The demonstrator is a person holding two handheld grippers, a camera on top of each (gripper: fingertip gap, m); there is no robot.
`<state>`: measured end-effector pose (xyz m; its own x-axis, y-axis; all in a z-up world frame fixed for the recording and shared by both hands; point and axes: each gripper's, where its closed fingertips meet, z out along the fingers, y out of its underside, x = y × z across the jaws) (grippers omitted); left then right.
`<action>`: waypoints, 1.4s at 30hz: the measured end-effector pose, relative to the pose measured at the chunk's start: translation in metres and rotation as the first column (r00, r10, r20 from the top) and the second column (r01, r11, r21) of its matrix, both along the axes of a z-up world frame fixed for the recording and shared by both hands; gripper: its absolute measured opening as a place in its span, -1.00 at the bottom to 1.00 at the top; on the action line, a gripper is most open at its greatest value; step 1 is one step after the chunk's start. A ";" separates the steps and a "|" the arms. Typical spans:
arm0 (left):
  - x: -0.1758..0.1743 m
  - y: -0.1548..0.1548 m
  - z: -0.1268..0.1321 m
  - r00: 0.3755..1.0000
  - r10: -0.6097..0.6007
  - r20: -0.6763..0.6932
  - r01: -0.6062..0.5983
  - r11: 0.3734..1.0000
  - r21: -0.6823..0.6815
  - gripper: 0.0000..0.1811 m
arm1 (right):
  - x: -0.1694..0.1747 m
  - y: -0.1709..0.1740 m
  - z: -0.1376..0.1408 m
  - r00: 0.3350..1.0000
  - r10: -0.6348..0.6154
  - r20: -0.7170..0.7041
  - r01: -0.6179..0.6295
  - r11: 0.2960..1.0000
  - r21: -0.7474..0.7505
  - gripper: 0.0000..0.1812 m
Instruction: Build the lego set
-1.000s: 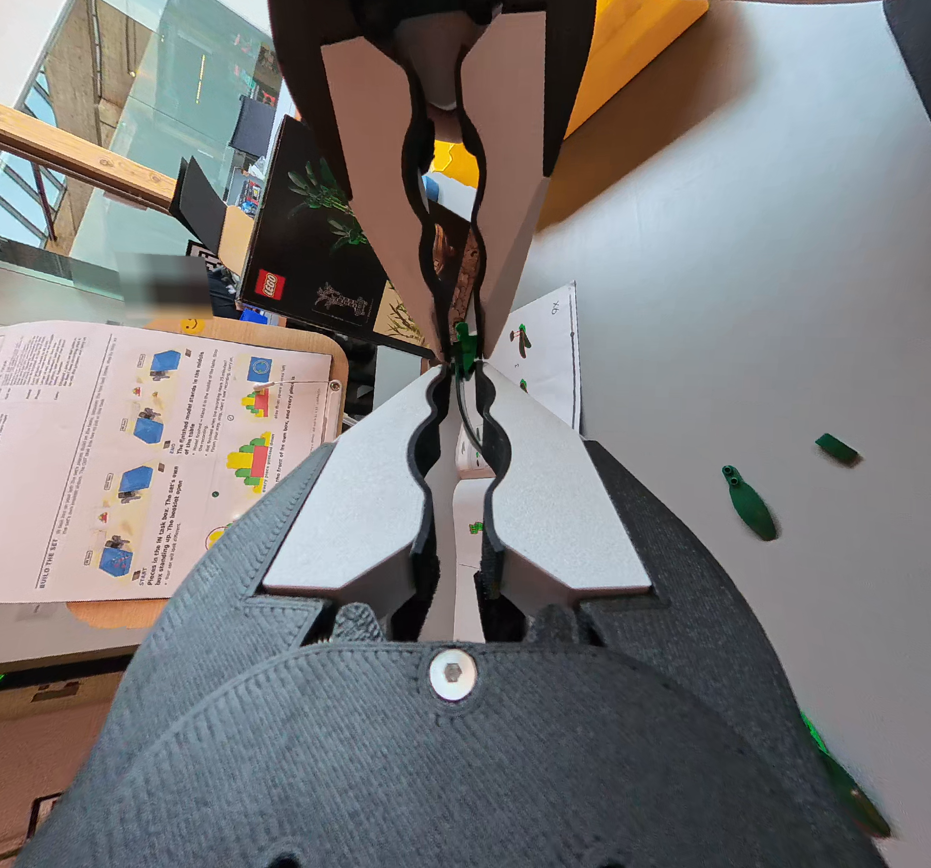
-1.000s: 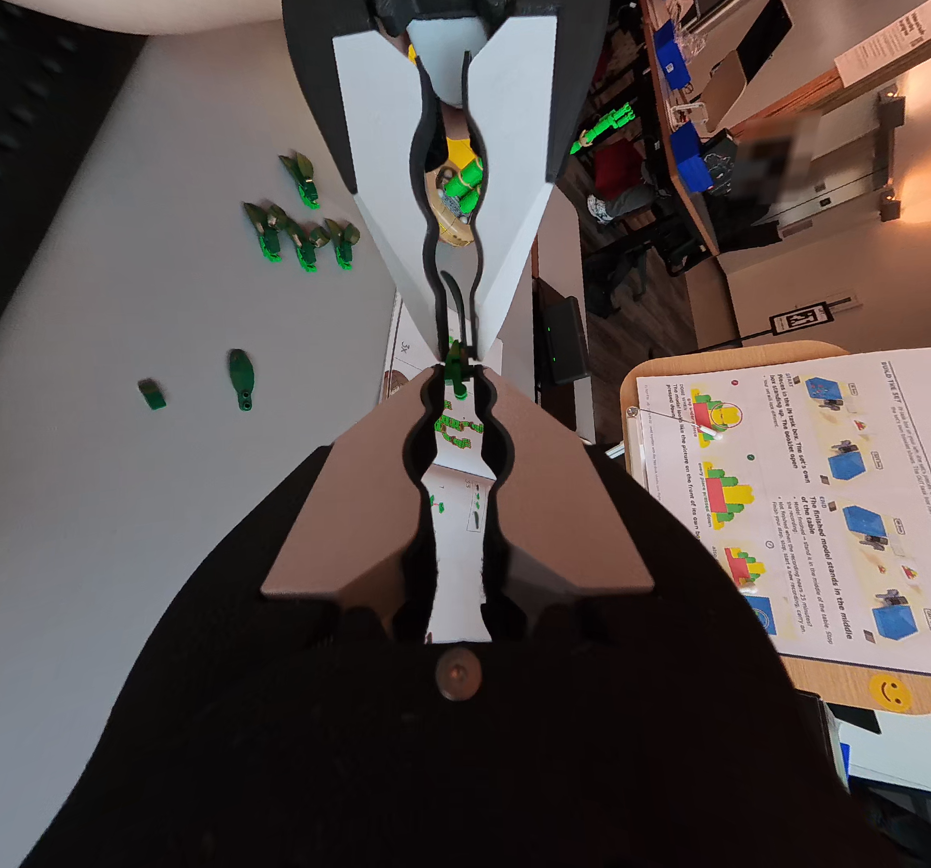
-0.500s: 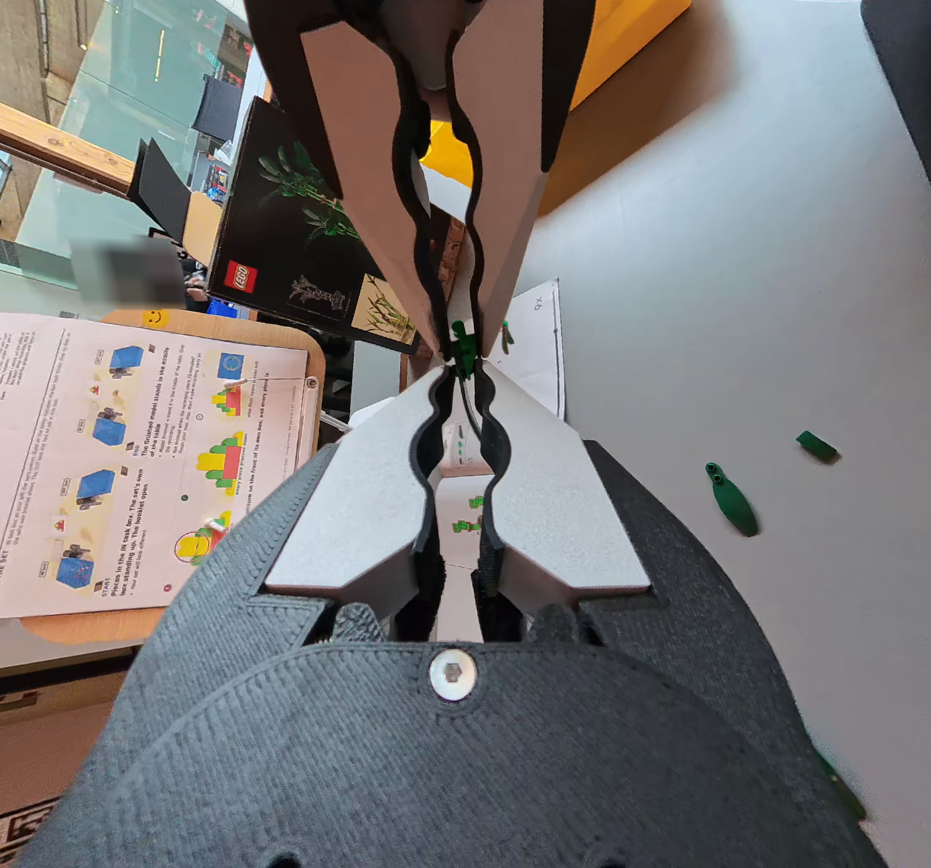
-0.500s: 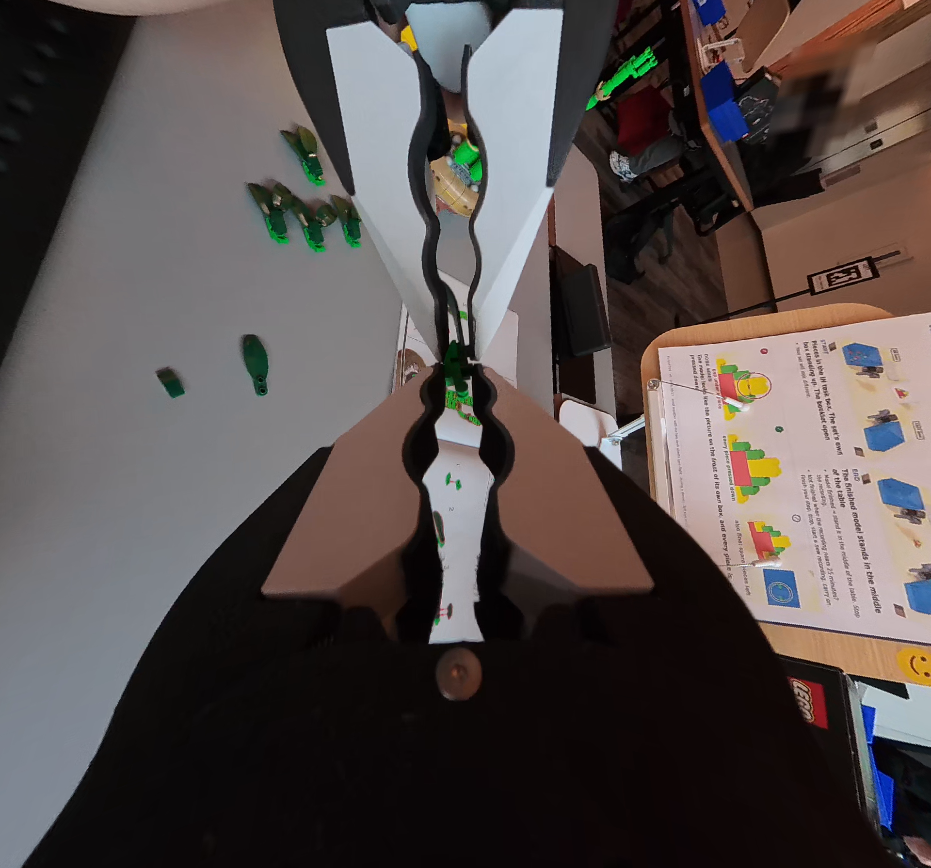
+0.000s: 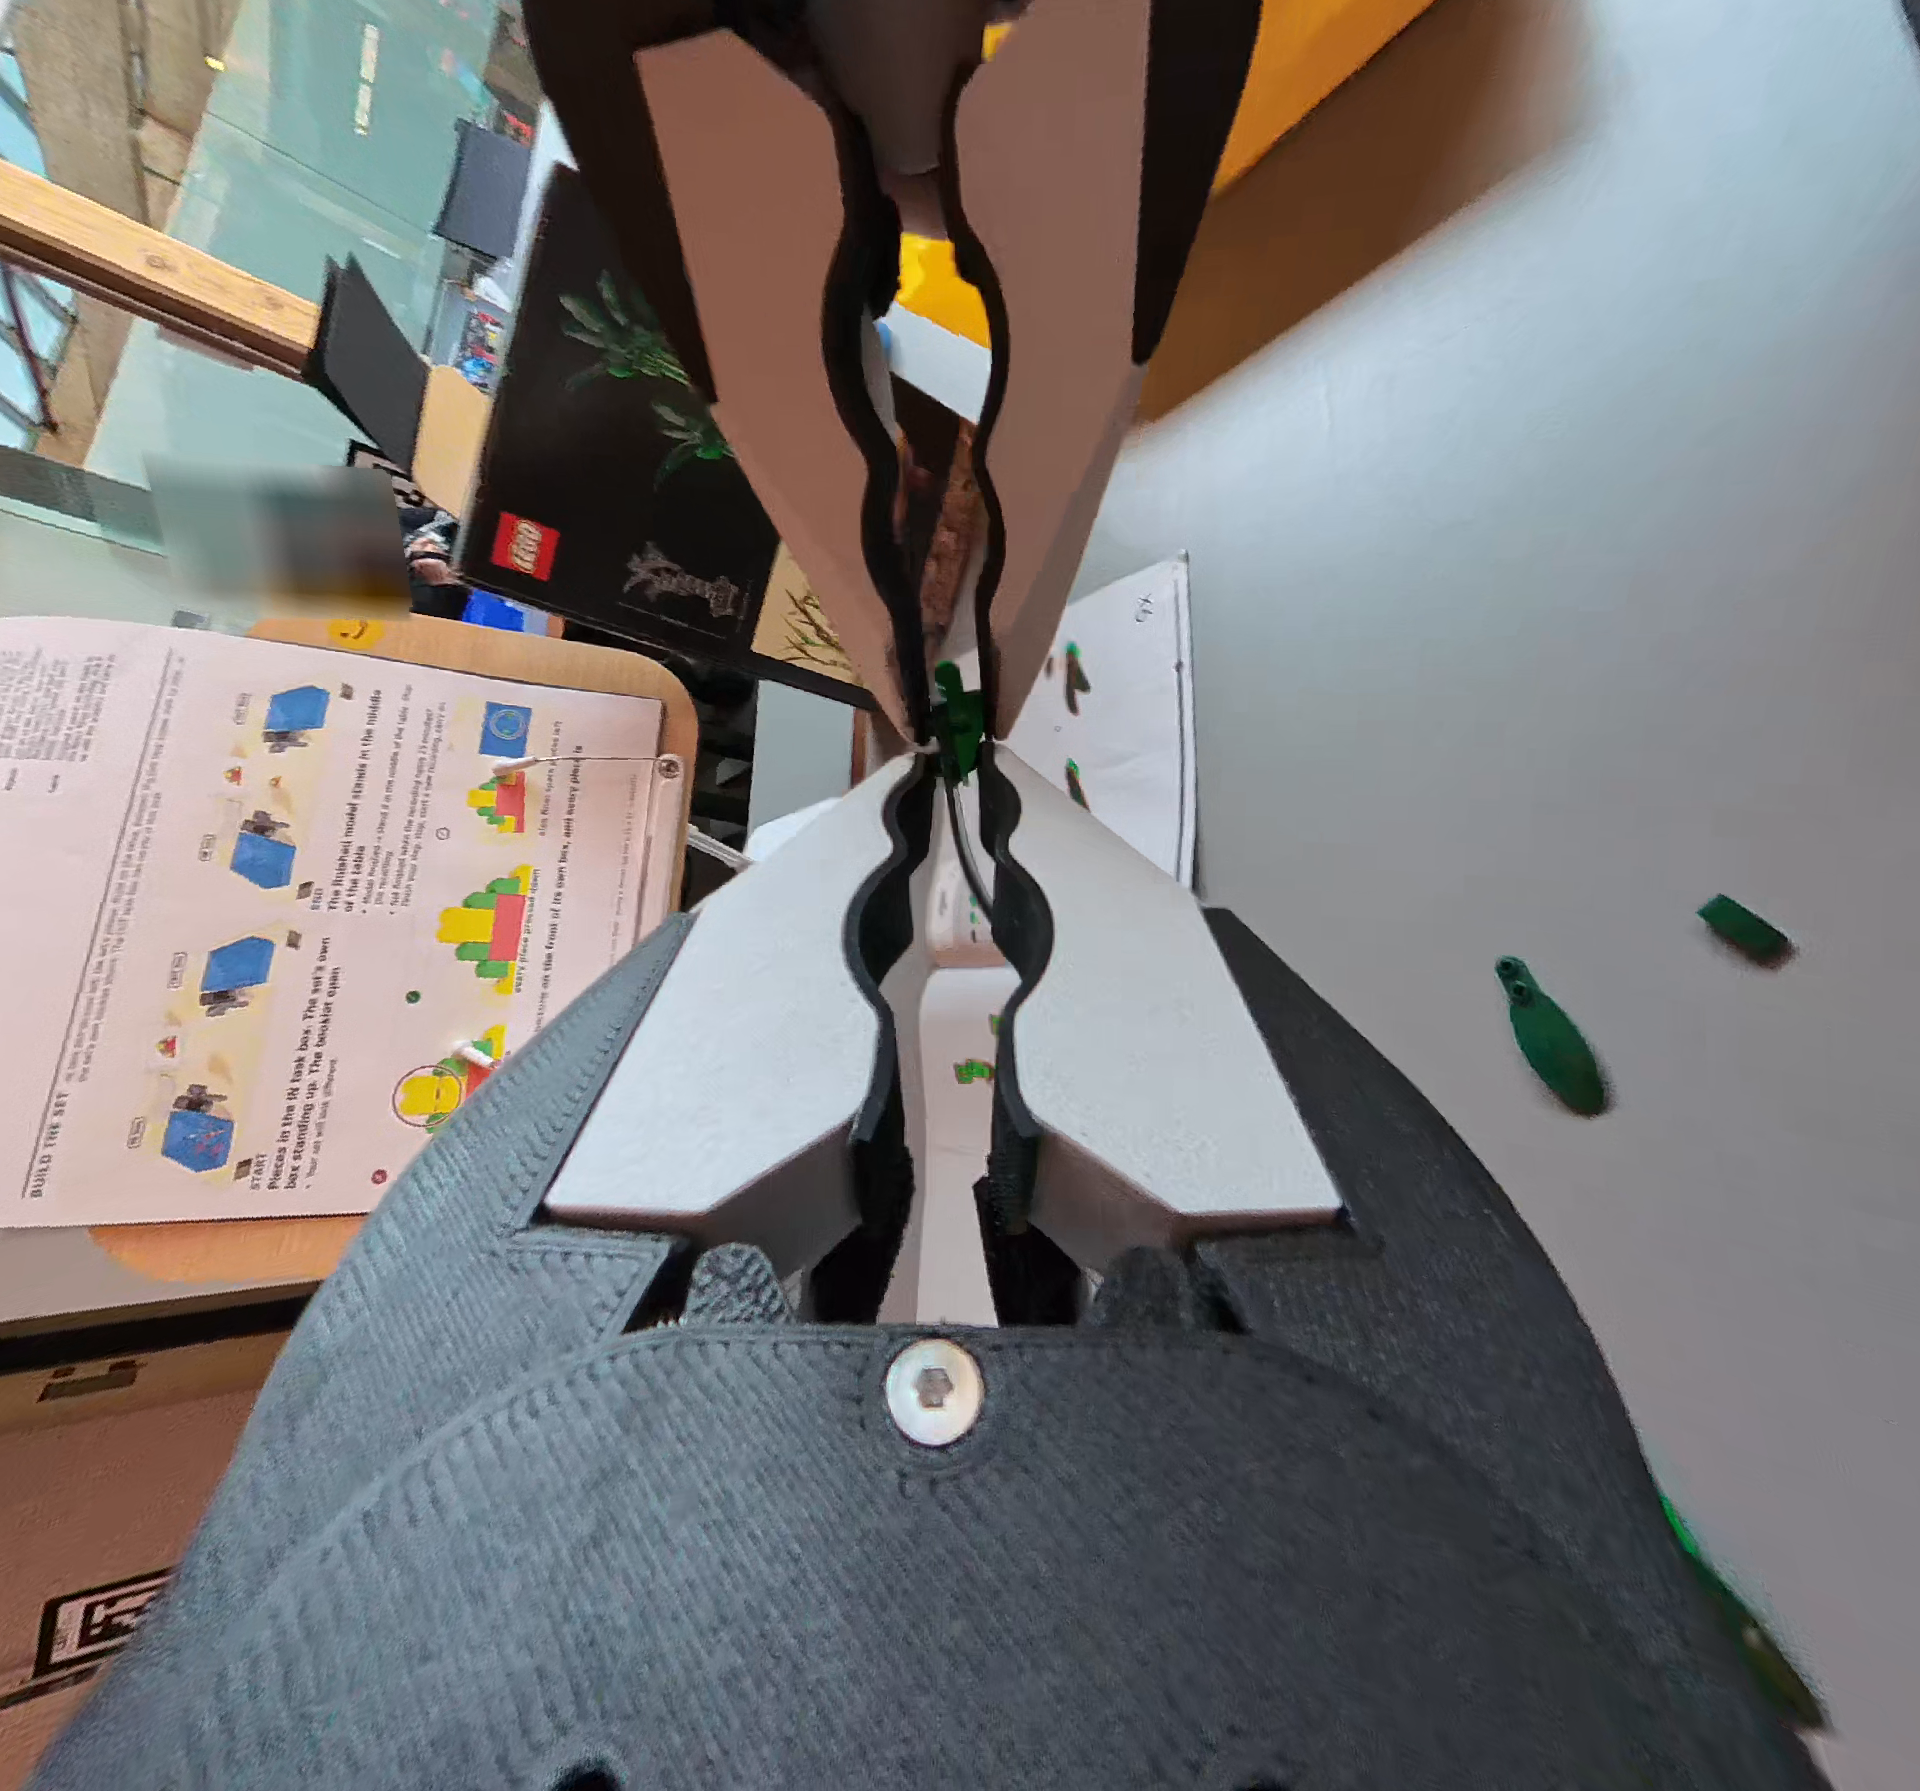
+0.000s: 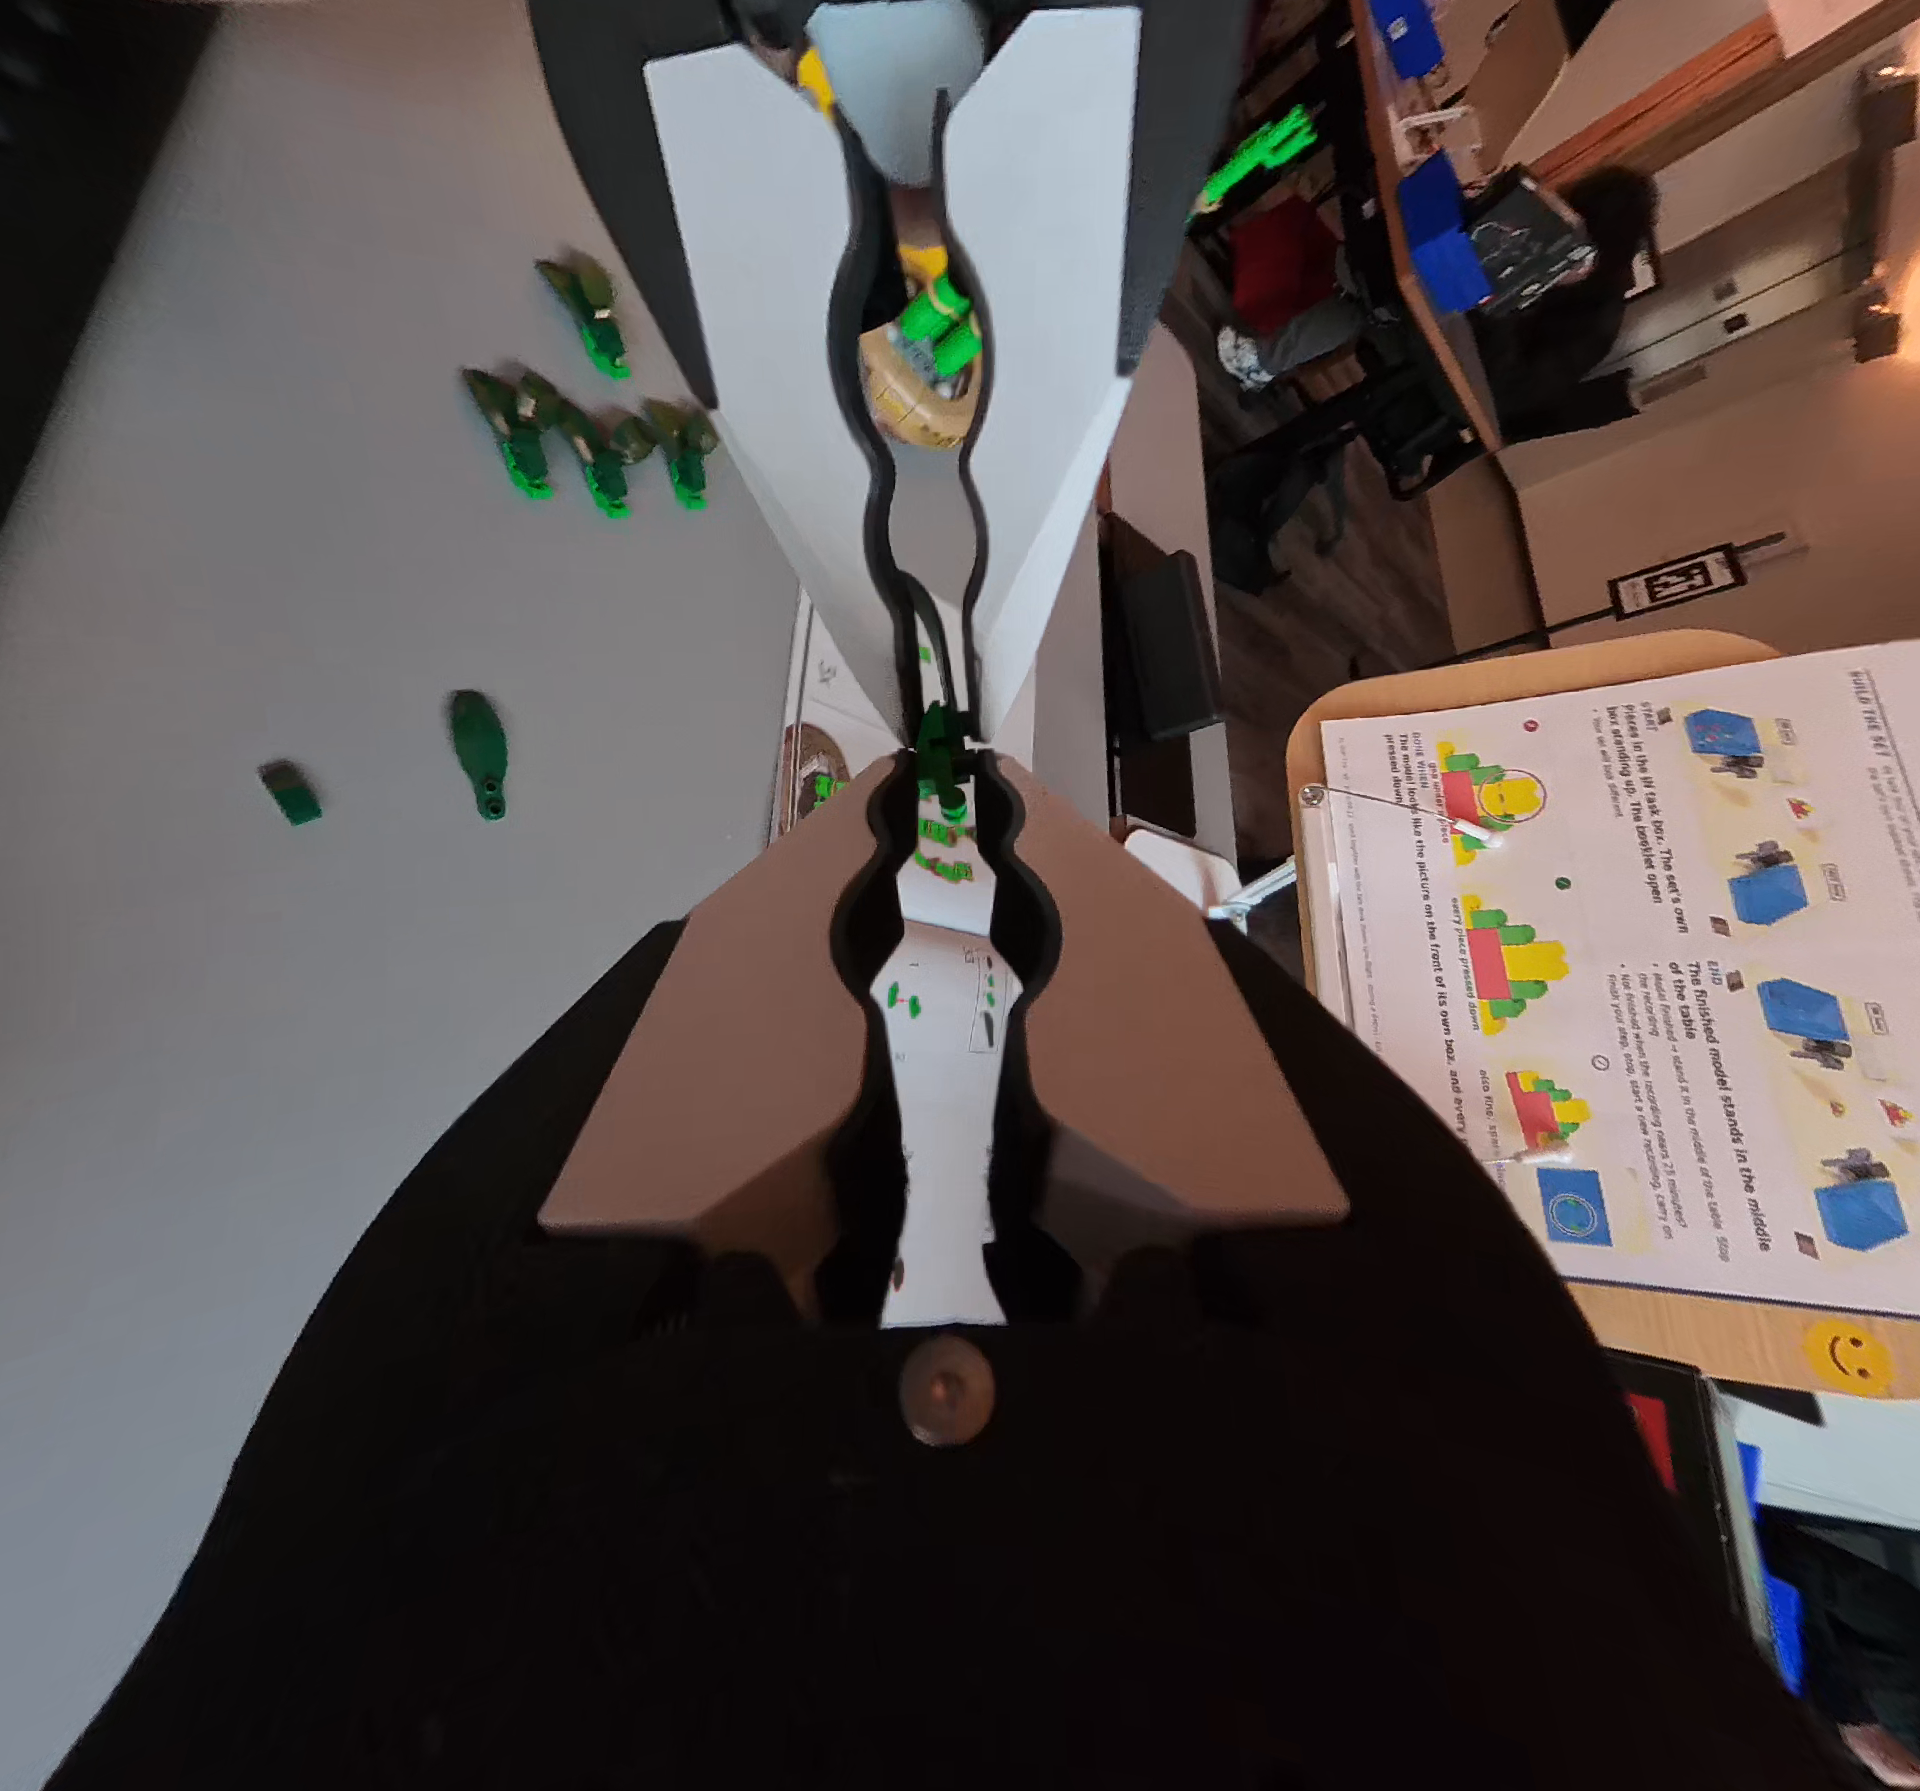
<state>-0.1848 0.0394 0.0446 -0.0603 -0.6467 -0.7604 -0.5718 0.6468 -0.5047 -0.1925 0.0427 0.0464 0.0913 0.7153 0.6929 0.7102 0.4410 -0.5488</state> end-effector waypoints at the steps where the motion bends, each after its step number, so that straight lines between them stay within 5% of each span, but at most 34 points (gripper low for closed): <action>1: 0.002 0.001 0.006 0.999 0.003 0.048 -0.003 1.000 -0.002 -0.92 | 0.002 0.001 0.006 0.999 -0.001 -0.039 0.001 1.000 0.004 -0.90; 4: -0.001 0.003 0.031 0.979 0.020 0.203 -0.015 1.000 -0.026 -0.87 | 0.007 0.000 0.024 0.994 0.029 -0.109 -0.019 0.996 0.092 -0.90; 7: -0.010 0.008 0.053 0.934 0.060 0.351 0.021 0.975 -0.222 -0.66 | 0.016 0.004 0.036 0.995 0.010 -0.097 0.014 0.970 0.241 -0.90; 11: -0.013 -0.003 0.068 0.879 0.042 0.475 0.259 0.794 -0.550 -0.50 | 0.016 0.003 0.048 0.994 0.019 -0.112 0.022 0.937 0.349 -0.90; 14: -0.012 -0.002 0.069 0.856 0.059 0.513 0.355 0.653 -0.669 -0.46 | 0.012 0.001 0.048 0.996 0.035 -0.080 0.001 0.913 0.408 -0.90; 16: -0.010 -0.001 0.069 0.847 0.062 0.527 0.383 0.617 -0.687 -0.51 | 0.009 0.001 0.046 0.998 0.034 -0.059 -0.005 0.900 0.436 -0.90; 18: -0.008 -0.002 0.067 0.840 0.033 0.541 0.397 0.642 -0.656 -0.68 | 0.006 0.000 0.043 0.998 0.048 -0.036 -0.027 0.890 0.455 -0.90; 21: -0.003 0.003 0.051 0.882 0.045 0.469 0.319 0.676 -0.664 -0.65 | 0.002 0.002 0.039 0.998 0.054 -0.013 -0.041 0.880 0.474 -0.91; 24: 0.003 0.001 0.042 0.898 0.043 0.437 0.309 0.645 -0.699 -0.63 | 0.000 0.002 0.038 0.998 0.056 0.002 -0.050 0.868 0.493 -0.90; 27: 0.007 0.001 0.036 0.908 0.045 0.417 0.302 0.620 -0.724 -0.84 | 0.000 0.004 0.036 0.999 0.052 0.008 -0.049 0.866 0.497 -0.90; 33: 0.007 0.009 0.033 0.916 0.065 0.396 0.241 0.700 -0.672 -0.84 | 0.005 0.014 0.035 0.998 0.014 -0.054 0.011 0.903 0.430 -0.81; 38: 0.004 0.018 0.027 0.927 0.063 0.371 0.181 0.789 -0.587 -0.84 | 0.021 0.015 0.028 0.981 0.025 -0.193 0.003 0.990 0.140 -0.78; 42: 0.007 0.019 0.032 0.910 0.051 0.411 0.183 0.840 -0.510 -0.84 | 0.019 0.015 0.036 0.866 0.041 -0.499 -0.162 0.966 -0.203 -0.63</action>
<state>-0.1778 0.0588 0.0768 0.1085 -0.9569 -0.2694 -0.2148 0.2420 -0.9462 -0.1736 0.0578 0.0826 0.2908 0.8723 0.3930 0.2836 0.3137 -0.9062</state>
